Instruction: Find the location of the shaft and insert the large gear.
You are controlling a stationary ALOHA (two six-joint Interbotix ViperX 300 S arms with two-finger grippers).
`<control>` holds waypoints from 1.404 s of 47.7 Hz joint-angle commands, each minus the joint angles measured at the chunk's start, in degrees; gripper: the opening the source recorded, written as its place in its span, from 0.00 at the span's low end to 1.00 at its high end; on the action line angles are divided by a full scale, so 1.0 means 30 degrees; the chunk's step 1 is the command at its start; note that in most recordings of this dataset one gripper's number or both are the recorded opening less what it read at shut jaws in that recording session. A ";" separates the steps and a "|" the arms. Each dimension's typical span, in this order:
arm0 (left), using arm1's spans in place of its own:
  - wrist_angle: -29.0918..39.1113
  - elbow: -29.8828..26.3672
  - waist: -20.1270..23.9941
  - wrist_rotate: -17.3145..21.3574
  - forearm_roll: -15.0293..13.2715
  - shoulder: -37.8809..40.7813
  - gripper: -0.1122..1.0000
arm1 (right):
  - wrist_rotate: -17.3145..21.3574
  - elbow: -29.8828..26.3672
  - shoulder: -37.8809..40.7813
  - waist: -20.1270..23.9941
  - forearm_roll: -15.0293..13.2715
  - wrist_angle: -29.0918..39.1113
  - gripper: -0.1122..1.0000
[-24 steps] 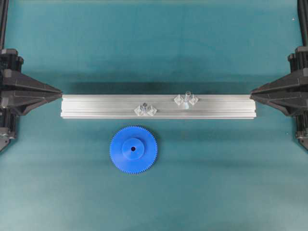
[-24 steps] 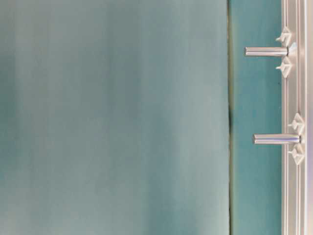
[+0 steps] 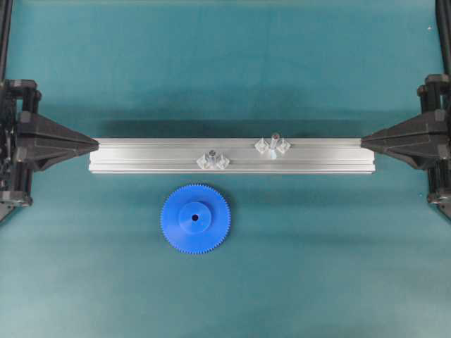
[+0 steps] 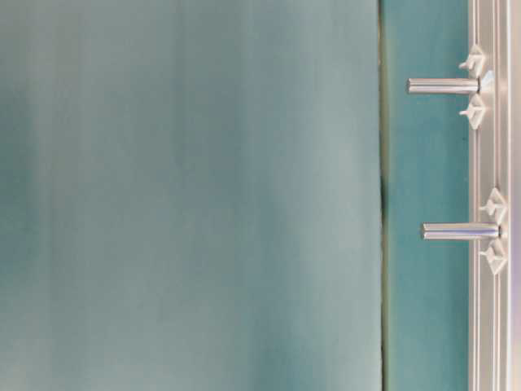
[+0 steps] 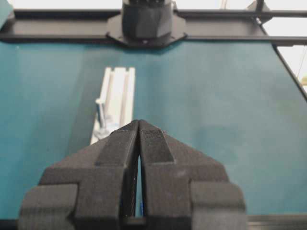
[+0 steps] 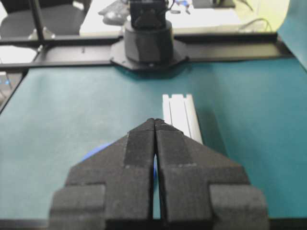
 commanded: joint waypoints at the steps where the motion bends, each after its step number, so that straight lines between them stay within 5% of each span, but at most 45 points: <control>1: 0.0322 -0.0791 -0.0117 -0.0029 0.0059 0.0234 0.09 | 0.0205 -0.0234 0.0117 -0.0059 0.0088 0.0352 0.07; 23: 0.4131 -0.3809 -0.0791 -0.0088 0.0059 0.4395 0.09 | 0.0205 -0.0234 0.0088 -0.0205 0.0117 0.3691 0.07; 67: 0.9785 -0.9932 -0.2080 -0.0410 0.0059 1.2803 0.09 | 0.1436 0.0996 -0.0088 -0.1055 0.0117 0.6035 0.07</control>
